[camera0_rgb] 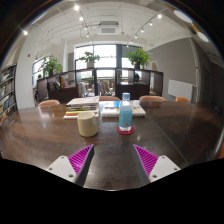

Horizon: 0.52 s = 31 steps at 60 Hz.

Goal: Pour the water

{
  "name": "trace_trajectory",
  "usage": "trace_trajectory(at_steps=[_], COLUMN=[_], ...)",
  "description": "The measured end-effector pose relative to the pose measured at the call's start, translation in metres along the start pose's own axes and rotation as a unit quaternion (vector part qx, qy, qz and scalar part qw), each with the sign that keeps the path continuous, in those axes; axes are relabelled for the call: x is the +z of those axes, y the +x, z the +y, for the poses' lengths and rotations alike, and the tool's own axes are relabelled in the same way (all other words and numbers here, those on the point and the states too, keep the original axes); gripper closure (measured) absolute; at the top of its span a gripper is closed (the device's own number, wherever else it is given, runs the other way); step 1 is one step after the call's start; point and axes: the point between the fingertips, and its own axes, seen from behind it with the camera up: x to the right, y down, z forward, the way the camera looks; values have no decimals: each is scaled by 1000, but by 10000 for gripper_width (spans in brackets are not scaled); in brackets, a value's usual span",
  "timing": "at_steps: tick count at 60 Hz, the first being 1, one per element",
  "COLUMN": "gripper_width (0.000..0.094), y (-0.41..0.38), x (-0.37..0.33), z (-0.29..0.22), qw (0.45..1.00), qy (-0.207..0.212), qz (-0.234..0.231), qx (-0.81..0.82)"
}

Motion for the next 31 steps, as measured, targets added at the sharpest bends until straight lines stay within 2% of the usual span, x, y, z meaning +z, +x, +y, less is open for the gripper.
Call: trace_trajectory(at_steps=[21, 31], gripper_width=[154, 154], y=[-31, -40], x=[-64, -74], z=[-27, -34], qw=[999, 998], qy=[41, 57], qz=[-4, -4], qx=[-17, -23])
